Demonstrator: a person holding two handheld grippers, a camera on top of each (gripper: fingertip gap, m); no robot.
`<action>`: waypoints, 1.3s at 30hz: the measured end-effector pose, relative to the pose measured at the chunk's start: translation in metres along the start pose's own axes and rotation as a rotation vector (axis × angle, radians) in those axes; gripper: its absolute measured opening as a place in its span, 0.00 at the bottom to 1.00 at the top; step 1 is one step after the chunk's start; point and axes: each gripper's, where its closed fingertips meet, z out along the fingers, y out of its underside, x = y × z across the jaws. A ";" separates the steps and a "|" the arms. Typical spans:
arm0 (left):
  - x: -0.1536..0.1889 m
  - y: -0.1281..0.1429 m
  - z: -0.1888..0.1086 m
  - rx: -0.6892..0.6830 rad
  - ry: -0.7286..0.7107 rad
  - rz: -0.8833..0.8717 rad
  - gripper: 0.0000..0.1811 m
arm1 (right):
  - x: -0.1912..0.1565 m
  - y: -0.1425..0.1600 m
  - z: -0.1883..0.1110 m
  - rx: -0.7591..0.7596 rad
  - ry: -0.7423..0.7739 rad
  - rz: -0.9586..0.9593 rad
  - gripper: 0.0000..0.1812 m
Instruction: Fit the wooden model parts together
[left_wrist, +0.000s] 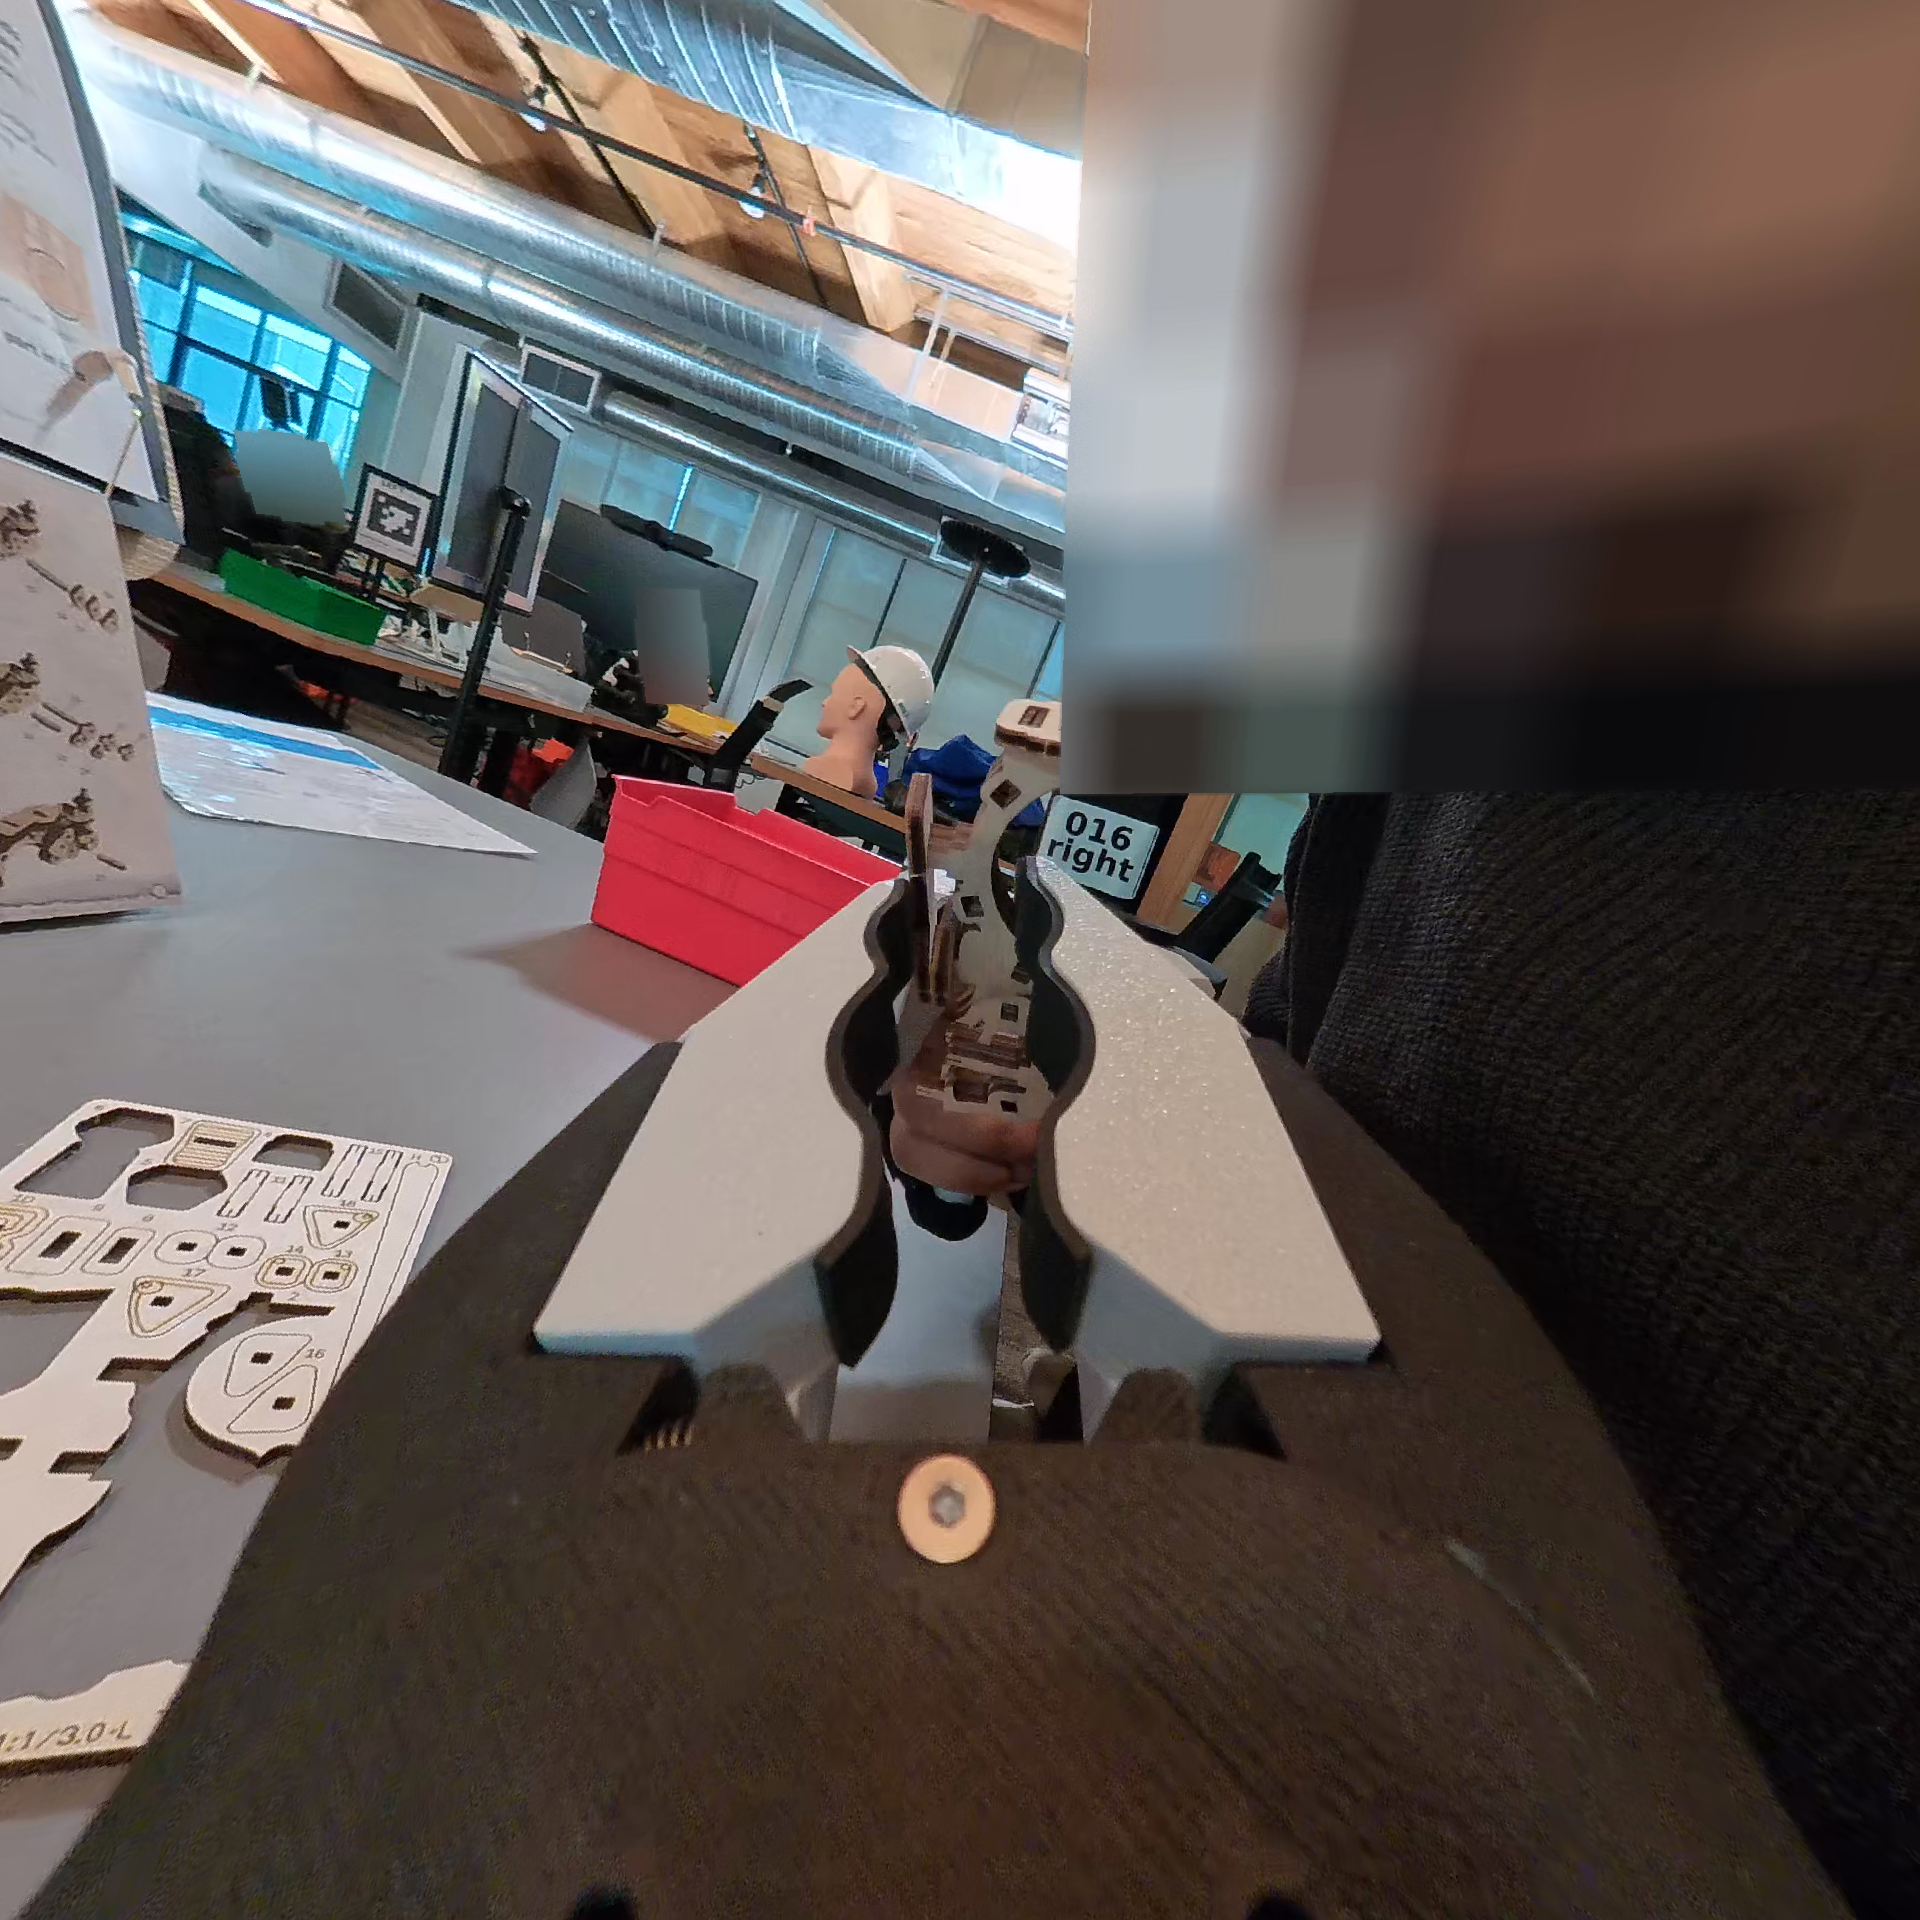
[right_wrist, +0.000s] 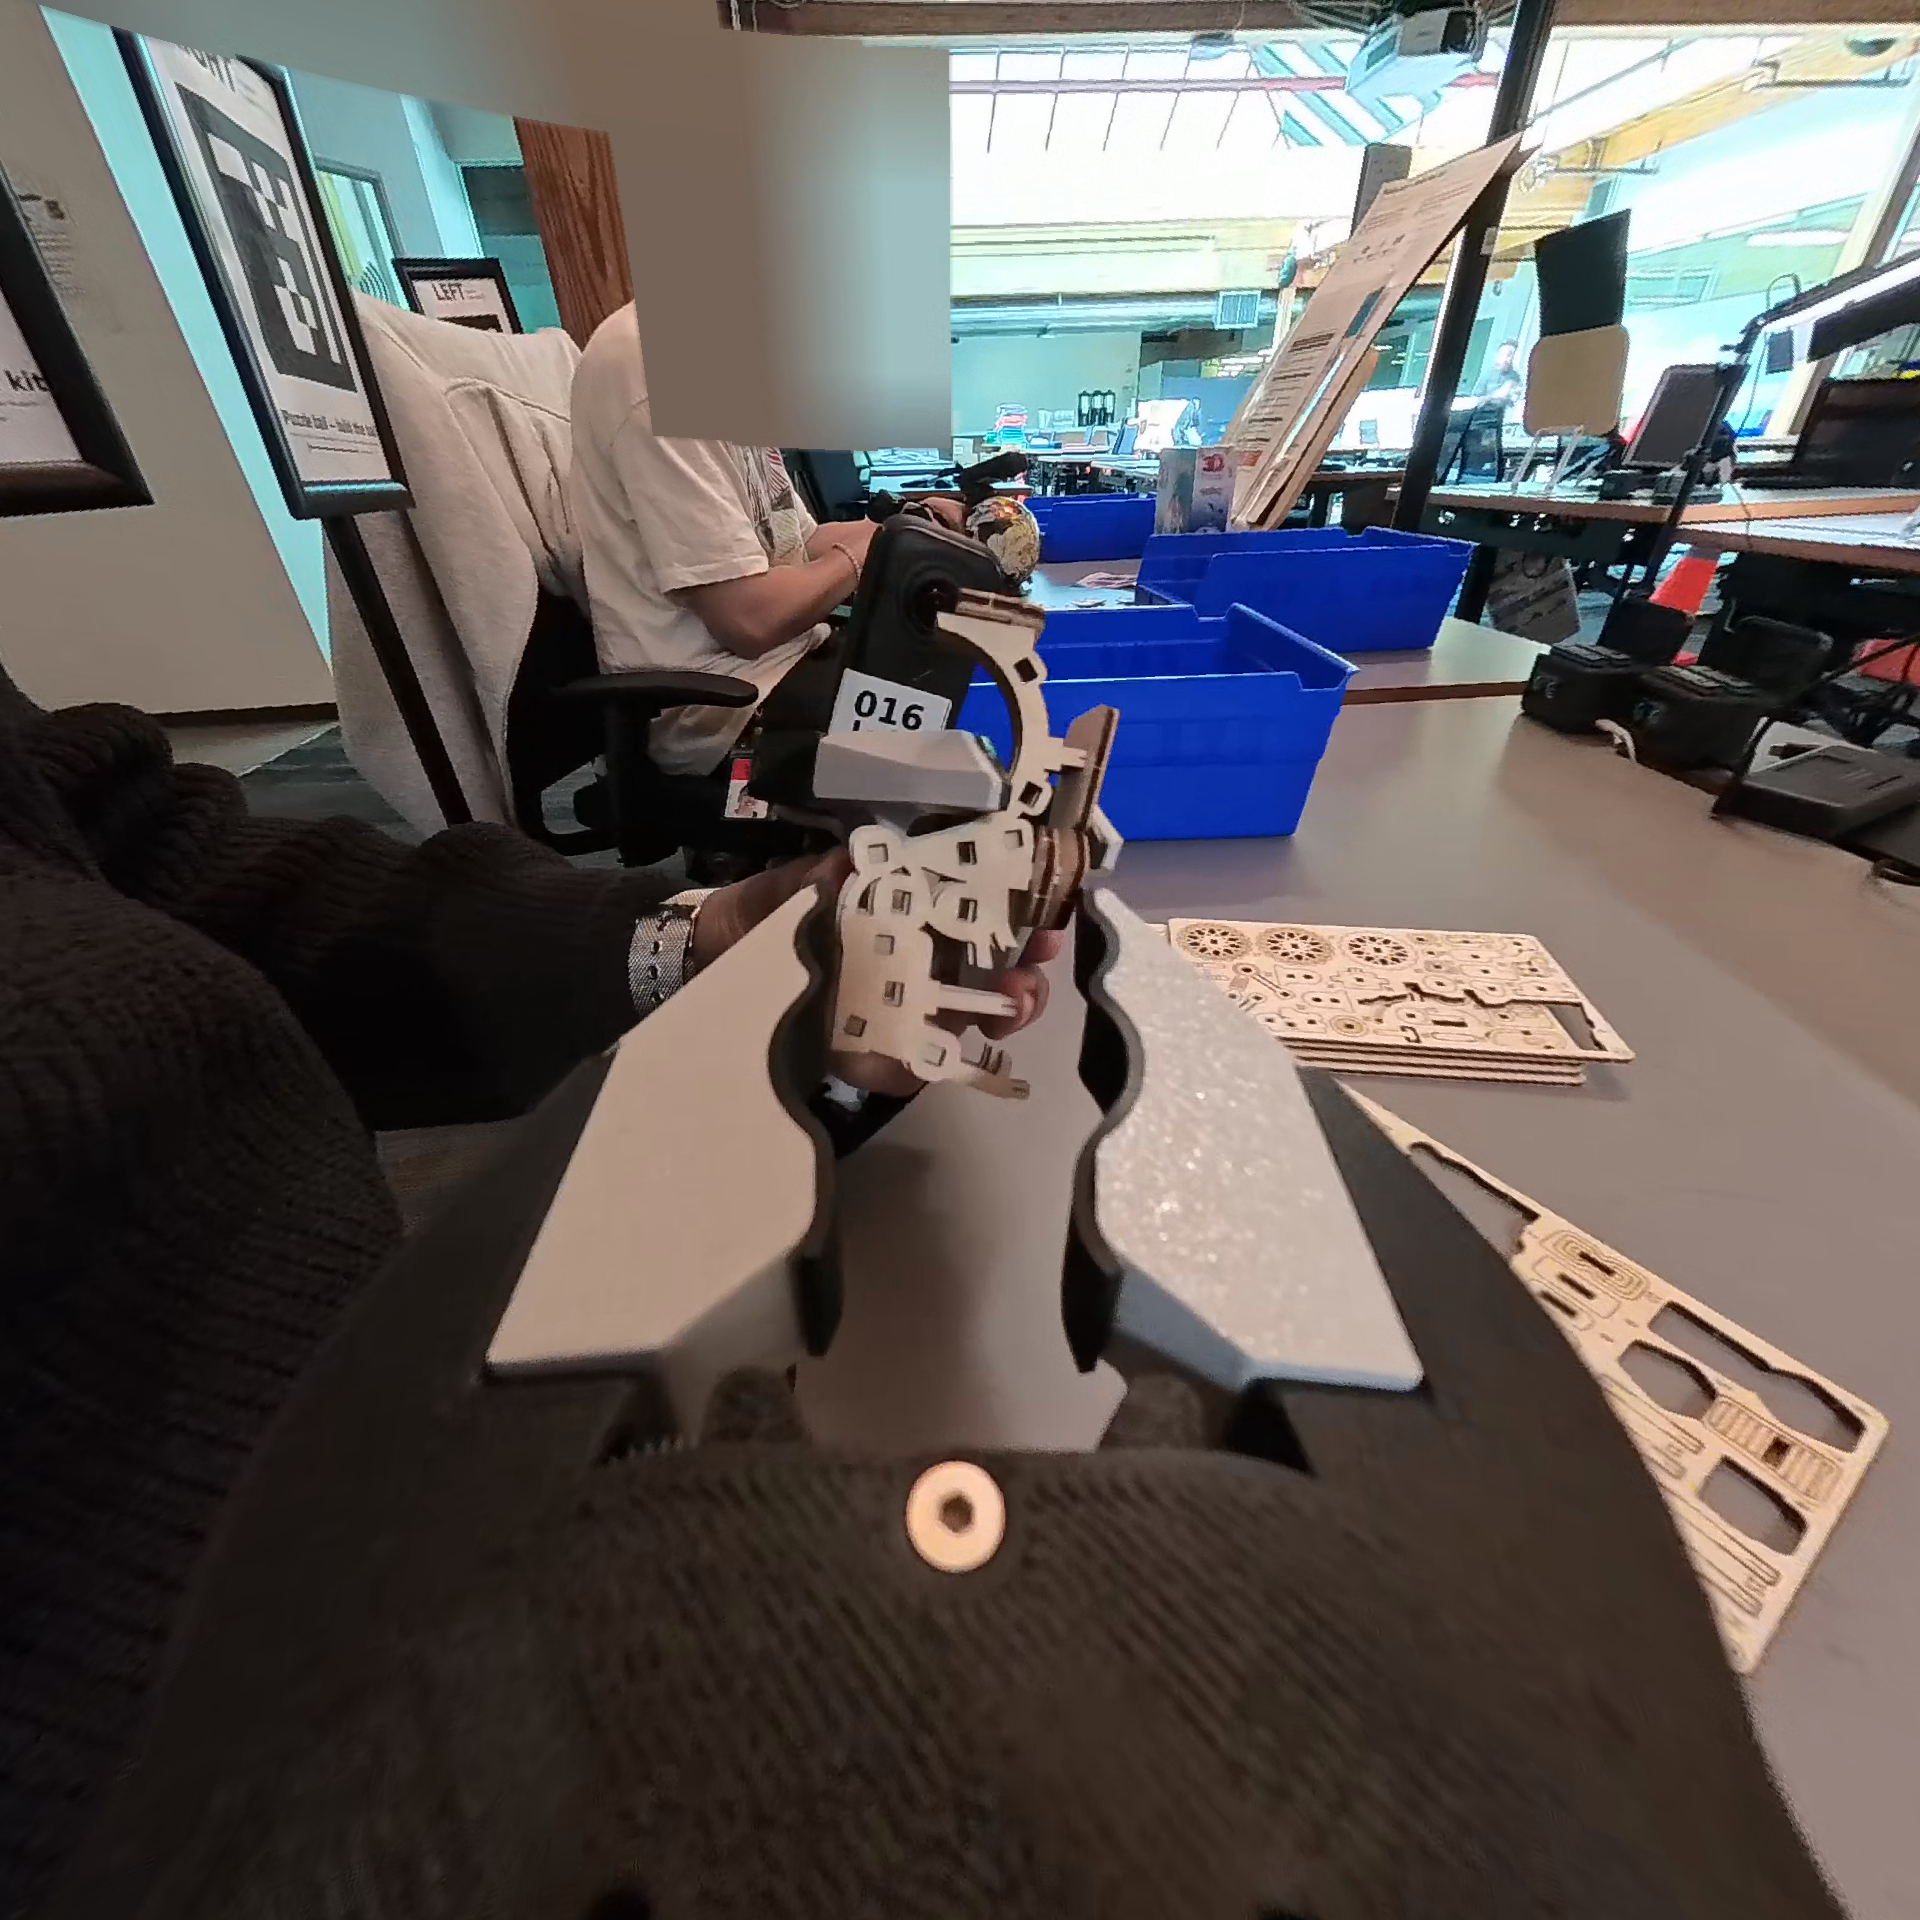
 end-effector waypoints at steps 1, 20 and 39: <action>0.000 0.000 0.000 -0.001 -0.002 -0.001 0.10 | 0.000 0.000 0.000 0.001 0.000 0.005 0.25; -0.001 -0.001 0.002 0.005 -0.030 0.020 0.10 | 0.004 -0.006 -0.003 0.046 -0.014 0.078 0.23; -0.012 -0.001 0.004 0.087 -0.050 -0.070 0.13 | 0.014 -0.003 -0.005 0.017 0.008 0.115 0.22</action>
